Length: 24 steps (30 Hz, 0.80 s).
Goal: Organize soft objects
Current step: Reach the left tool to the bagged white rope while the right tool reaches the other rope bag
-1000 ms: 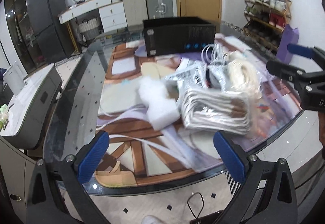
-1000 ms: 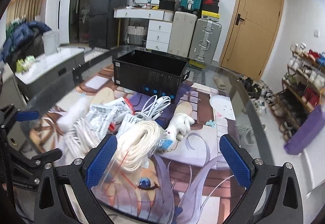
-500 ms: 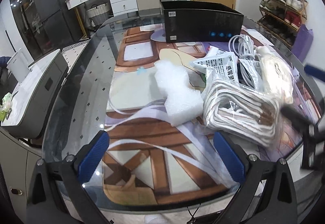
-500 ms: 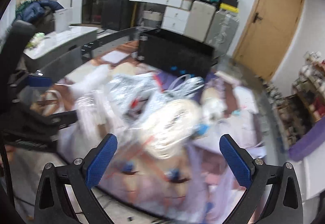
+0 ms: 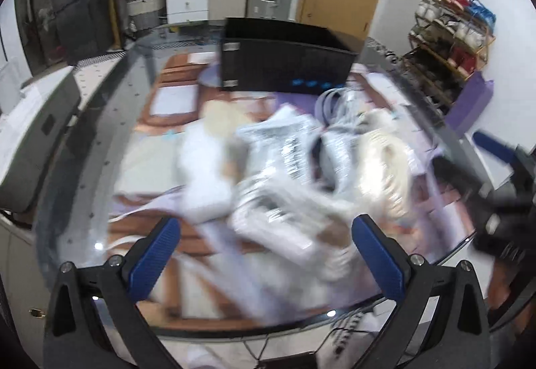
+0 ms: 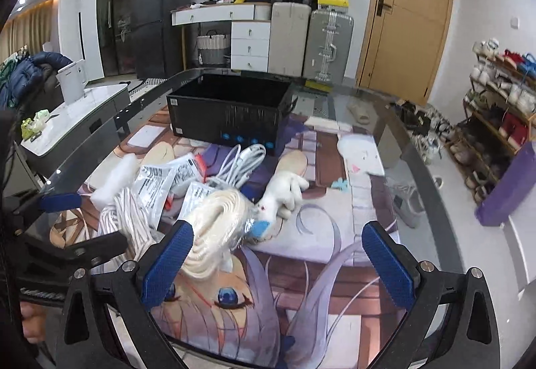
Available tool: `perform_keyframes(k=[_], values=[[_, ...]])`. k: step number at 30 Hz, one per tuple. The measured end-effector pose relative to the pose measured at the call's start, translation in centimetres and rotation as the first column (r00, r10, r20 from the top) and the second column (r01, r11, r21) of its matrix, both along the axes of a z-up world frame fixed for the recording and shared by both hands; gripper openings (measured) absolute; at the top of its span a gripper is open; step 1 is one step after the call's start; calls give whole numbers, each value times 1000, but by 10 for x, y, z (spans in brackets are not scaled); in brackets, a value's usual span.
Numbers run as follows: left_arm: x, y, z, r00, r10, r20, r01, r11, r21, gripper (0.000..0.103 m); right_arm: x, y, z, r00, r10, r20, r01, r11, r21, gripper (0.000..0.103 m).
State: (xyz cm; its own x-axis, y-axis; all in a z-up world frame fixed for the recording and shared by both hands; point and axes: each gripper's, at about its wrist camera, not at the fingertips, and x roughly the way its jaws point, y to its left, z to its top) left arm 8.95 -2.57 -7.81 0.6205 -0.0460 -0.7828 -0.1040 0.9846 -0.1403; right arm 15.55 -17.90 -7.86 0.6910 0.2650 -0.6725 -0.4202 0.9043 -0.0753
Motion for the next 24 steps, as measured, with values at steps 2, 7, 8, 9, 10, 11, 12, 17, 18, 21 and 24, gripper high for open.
perform_keyframes(k=[2,7,8,9,10,11,12,17,18,21,24], values=[[13,-6,-6,1000,15,-25,-15,1000,7,103,4,-6,-3,1000,-17,-24,18,1000,18,103],[32,-3,-18,997,68,-38,-67,998,15,103,-2,-10,-9,999,-15,-41,16,1000,25,103],[32,-3,-19,997,65,-41,-64,998,29,103,-2,-10,-9,999,-13,-40,14,1000,25,103],[32,-1,-21,997,65,-47,-64,997,31,103,-2,-9,-10,999,-11,-41,12,1000,24,103],[30,0,-24,996,66,-53,-65,998,26,103,-2,-8,-11,999,-7,-41,8,1000,21,103],[29,2,-26,996,67,-65,-66,998,18,103,-2,-6,-12,999,-3,-43,4,1000,18,103],[27,5,-29,995,64,-78,-63,998,9,103,-2,-5,-12,999,0,-45,1,1000,16,103],[16,15,-21,996,44,-82,-42,999,25,103,-2,0,-14,999,5,-47,-4,1000,8,103],[14,16,-18,996,33,-83,-31,999,20,103,-2,1,-14,999,3,-43,-3,1000,5,103],[5,19,-15,996,13,-92,-12,1000,14,103,-2,3,-14,999,5,-44,-5,1000,6,103],[-7,23,-18,993,8,-116,-8,1000,3,103,-4,6,-13,999,14,-46,-14,1000,3,103]])
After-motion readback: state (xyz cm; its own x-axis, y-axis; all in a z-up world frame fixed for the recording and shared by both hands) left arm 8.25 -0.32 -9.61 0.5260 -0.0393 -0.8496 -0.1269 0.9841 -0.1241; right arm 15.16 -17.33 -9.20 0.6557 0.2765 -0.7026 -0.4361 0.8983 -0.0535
